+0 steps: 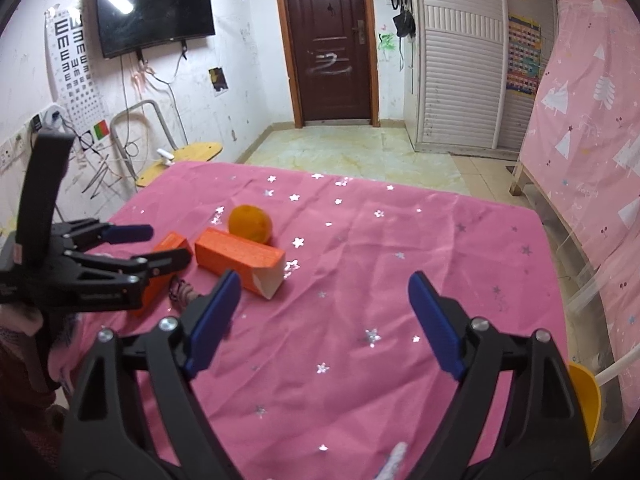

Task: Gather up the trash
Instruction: 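Grasp the slim orange printed box with the left tool, then grasp the orange block box with the right tool while the left tool holds its box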

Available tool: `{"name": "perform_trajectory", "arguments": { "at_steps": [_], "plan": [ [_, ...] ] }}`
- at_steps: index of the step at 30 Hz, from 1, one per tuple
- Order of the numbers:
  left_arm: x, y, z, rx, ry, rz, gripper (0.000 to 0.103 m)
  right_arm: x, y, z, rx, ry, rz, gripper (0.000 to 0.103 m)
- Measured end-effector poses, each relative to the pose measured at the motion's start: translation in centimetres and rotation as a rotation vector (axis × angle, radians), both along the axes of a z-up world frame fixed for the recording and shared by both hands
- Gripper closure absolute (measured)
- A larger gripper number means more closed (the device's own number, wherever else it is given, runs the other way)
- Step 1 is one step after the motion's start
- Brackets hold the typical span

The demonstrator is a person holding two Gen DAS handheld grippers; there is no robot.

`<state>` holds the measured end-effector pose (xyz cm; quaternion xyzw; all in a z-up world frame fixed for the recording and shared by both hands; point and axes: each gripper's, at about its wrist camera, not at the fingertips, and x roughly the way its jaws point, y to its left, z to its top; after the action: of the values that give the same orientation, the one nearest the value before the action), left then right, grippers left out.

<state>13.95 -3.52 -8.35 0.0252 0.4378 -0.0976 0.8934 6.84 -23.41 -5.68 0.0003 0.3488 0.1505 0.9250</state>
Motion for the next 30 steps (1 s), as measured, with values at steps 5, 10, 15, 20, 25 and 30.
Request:
{"name": "perform_trajectory", "arguments": {
  "at_steps": [5, 10, 15, 20, 25, 30],
  "plan": [
    [0.5, 1.0, -1.5, -0.02, 0.053, -0.001, 0.077, 0.6, 1.6, -0.3, -0.003, 0.014, 0.022, 0.019],
    [0.0, 2.4, -1.6, -0.041, 0.041, 0.012, 0.088, 1.5, 3.6, -0.6, 0.027, 0.042, 0.051, 0.015],
    [-0.6, 3.9, -1.3, -0.061, 0.009, 0.023, 0.088, 3.0, 6.3, -1.5, 0.035, 0.087, 0.056, 0.011],
    [-1.2, 4.5, -1.0, -0.079, -0.011, 0.025, 0.088, 4.1, 8.5, -2.1, -0.002, 0.109, 0.044, 0.01],
    [-1.5, 5.3, -0.8, -0.102, -0.029, 0.033, 0.088, 5.2, 10.0, -2.4, -0.041, 0.137, 0.034, 0.006],
    [-1.6, 6.0, -0.8, -0.136, -0.031, 0.04, 0.088, 6.3, 11.3, -3.0, -0.099, 0.172, 0.032, 0.006]
  ]
}}
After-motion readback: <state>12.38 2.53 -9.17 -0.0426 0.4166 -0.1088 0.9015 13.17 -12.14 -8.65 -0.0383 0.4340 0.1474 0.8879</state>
